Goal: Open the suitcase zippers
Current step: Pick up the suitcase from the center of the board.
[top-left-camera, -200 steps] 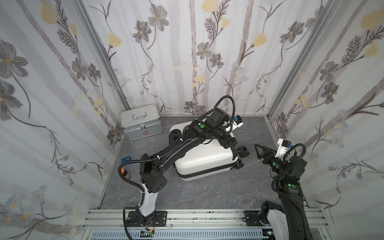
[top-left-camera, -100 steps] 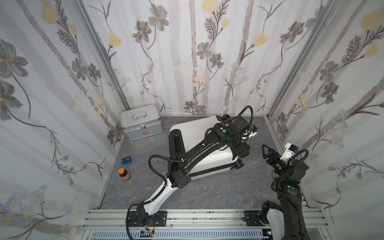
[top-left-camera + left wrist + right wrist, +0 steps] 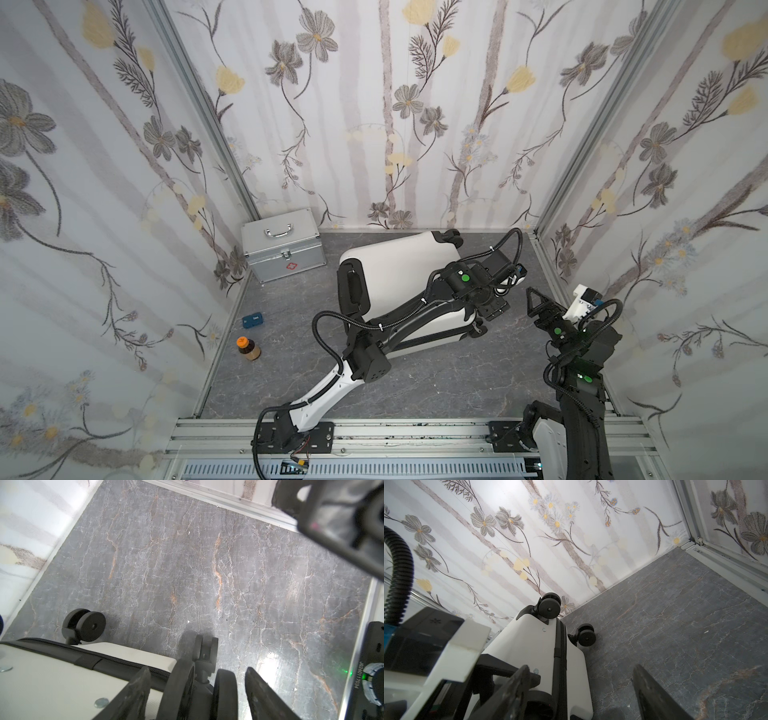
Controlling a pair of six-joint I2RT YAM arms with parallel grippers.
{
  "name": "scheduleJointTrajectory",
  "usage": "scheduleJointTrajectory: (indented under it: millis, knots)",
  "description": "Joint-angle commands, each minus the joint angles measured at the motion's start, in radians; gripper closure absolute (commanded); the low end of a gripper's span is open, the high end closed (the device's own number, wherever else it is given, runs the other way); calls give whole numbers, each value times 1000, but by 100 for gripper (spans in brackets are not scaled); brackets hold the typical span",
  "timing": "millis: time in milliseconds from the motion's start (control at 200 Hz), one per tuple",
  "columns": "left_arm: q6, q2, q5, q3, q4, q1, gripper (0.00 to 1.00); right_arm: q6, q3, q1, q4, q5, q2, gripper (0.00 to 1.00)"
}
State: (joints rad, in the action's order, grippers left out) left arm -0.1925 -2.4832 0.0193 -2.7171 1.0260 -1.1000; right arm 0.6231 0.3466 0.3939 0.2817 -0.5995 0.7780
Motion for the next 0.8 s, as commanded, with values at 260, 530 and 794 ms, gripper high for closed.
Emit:
scheduleJointTrajectory:
  millis: [260,530,794]
  knots:
    - [-169,24,-3,-3,386,-16,46,-26,15,0,-2,15,-11,23]
    - [-251,53,-32,3,469,-49,71,-33,13,1,3,8,-30,23]
    - [-246,188,15,48,381,-32,94,-75,-28,-48,104,-27,-55,24]
